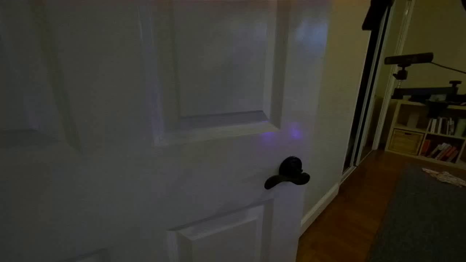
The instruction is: Close the door
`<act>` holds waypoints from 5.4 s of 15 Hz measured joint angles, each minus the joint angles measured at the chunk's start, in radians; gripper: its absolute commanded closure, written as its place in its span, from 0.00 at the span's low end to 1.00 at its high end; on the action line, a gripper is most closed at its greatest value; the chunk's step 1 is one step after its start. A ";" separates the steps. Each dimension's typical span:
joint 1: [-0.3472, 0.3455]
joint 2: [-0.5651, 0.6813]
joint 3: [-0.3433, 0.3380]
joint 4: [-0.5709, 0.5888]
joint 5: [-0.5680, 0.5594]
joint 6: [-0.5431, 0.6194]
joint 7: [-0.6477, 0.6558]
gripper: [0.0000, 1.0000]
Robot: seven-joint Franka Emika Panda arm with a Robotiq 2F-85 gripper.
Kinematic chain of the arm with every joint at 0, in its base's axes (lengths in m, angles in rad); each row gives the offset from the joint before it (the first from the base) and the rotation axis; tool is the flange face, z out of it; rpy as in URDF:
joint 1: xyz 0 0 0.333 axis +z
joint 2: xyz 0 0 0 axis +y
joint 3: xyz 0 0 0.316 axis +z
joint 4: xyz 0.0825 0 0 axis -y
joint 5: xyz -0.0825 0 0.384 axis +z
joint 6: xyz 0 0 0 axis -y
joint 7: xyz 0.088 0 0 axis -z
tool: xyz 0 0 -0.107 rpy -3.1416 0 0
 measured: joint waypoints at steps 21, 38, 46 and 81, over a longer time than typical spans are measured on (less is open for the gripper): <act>-0.009 0.250 0.103 0.020 -0.260 0.287 0.156 0.67; -0.047 0.362 0.056 0.123 -0.565 0.385 0.391 0.95; -0.047 0.535 -0.008 0.332 -0.573 0.401 0.357 0.94; -0.026 0.555 -0.070 0.454 -0.396 -0.011 0.215 0.03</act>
